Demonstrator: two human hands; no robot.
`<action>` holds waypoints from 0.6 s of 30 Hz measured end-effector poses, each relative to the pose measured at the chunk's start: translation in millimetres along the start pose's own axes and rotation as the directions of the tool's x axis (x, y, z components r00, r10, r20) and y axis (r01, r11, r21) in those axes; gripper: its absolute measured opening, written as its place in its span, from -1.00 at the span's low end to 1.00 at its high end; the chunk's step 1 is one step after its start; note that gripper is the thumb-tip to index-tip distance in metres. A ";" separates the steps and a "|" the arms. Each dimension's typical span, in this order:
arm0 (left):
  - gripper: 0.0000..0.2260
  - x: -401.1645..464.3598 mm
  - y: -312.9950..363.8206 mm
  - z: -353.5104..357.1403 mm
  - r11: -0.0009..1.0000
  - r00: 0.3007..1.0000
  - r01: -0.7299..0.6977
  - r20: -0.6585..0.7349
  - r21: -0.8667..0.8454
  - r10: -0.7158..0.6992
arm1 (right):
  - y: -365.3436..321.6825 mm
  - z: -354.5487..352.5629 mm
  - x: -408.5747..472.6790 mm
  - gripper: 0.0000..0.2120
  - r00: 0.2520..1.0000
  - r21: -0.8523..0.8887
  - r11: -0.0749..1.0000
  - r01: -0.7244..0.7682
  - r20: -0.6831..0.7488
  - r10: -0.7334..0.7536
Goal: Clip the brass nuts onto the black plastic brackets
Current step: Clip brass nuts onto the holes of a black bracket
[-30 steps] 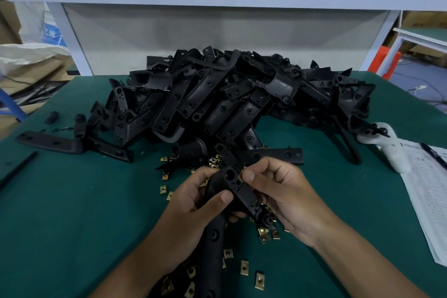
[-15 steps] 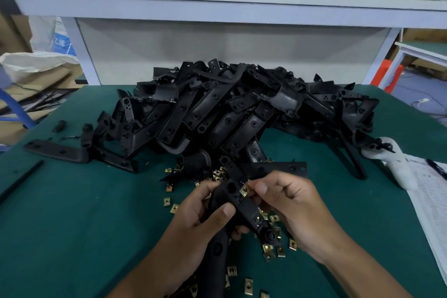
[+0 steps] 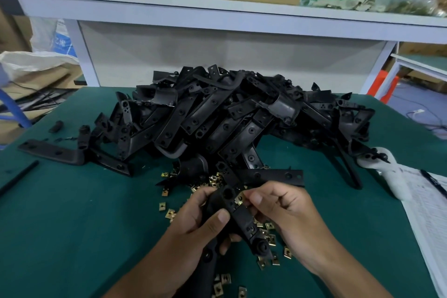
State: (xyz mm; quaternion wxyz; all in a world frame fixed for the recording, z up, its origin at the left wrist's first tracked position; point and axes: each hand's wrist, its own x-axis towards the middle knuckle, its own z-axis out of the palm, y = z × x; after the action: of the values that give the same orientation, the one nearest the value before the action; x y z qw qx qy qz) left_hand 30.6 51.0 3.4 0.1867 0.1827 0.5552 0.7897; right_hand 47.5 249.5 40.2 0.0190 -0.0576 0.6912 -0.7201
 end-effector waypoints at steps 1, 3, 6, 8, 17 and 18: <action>-0.71 -0.2 0.2 0.3 1.000 1.000 0.000 0.001 -0.003 0.000 | 0.3 0.1 -0.5 -0.71 1.000 0.004 1.000 0.004 0.002 -0.004; -0.70 -0.3 0.6 1.9 1.000 1.000 -0.008 -0.016 -0.009 0.008 | 1.3 1.1 -0.8 -0.66 1.000 0.001 1.000 -0.005 0.020 0.005; -0.66 0.0 0.5 4.1 1.000 0.998 -0.031 -0.062 -0.001 0.030 | 4.0 1.8 -1.5 -0.67 0.999 -0.008 1.000 -0.015 0.046 0.015; -0.64 -0.7 1.1 3.7 0.999 0.997 -0.037 -0.070 0.007 0.037 | 5.9 1.8 -1.1 -0.66 0.998 0.002 1.000 -0.020 0.067 0.020; -0.60 -0.4 3.9 -0.4 0.996 0.997 -0.021 -0.081 -0.084 0.014 | 0.8 -24.9 5.6 -0.67 0.984 -0.592 0.786 0.177 0.083 -0.159; -0.61 -0.6 5.2 -2.5 0.995 0.995 -0.026 -0.097 -0.092 0.017 | 2.9 -28.0 6.5 -0.66 0.981 -0.700 0.687 0.194 0.119 -0.155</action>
State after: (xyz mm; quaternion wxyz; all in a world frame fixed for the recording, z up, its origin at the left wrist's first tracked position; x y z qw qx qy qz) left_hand 29.4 47.1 7.5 0.1596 0.1415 0.5241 0.8245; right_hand 37.8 276.5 36.6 -0.0559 -0.1440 0.9052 -0.3959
